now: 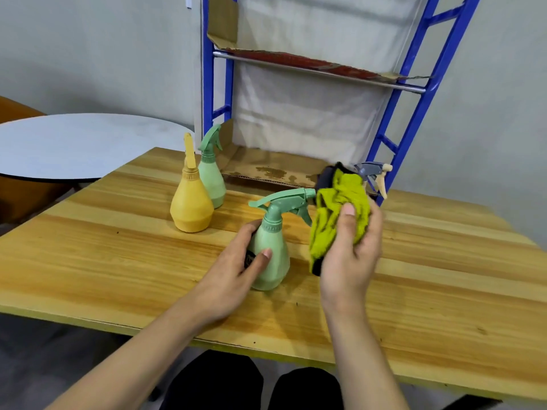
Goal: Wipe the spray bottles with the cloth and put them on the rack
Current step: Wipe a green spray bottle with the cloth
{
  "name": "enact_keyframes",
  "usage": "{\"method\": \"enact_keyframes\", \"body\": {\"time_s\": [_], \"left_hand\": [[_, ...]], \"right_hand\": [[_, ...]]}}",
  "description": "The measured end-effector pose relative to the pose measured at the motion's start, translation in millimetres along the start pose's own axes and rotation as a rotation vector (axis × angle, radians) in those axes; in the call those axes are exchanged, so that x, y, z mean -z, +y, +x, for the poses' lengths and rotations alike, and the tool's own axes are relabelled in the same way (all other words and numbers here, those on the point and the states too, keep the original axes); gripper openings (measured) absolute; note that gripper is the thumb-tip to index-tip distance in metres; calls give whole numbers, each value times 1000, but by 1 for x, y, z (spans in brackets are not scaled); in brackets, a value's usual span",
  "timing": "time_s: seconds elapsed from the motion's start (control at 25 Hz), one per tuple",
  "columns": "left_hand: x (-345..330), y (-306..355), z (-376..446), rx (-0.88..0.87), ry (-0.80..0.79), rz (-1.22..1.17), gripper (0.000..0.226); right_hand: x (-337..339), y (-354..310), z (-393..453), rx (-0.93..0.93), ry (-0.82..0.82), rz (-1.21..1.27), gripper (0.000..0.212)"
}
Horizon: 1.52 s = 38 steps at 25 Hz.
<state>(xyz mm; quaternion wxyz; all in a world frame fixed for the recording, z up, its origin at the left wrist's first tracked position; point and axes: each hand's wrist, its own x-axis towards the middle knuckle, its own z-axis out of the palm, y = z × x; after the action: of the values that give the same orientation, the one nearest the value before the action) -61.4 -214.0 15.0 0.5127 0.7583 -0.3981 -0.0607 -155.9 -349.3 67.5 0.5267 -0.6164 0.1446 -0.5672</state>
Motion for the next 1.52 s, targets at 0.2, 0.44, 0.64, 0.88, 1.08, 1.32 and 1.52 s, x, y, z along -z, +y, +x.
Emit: {"method": "enact_keyframes", "body": {"time_s": [0.2,0.44,0.64,0.88,1.08,1.32,1.52], "left_hand": [[3,-7,3,-66,-54,47,58],[4,-13,3,-75,-77,56,63],[4,-16,2,-80,-85,18,64],[8,-12,1,-71,-106,16,59],[6,-12,1,-68,-102,13,58],[11,-6,0,-33,-120,-6,49],[5,-10,-4,-42,-88,-38,54]], "right_hand": [[-22,24,-4,11,-245,-88,55],[-11,29,10,91,-316,-142,31],[-14,35,11,-37,-230,28,22],[-23,33,9,-148,208,71,25],[-20,13,4,20,-40,-78,14],[-5,-4,29,142,-139,-629,31],[0,-62,62,565,-358,-921,43]]}}
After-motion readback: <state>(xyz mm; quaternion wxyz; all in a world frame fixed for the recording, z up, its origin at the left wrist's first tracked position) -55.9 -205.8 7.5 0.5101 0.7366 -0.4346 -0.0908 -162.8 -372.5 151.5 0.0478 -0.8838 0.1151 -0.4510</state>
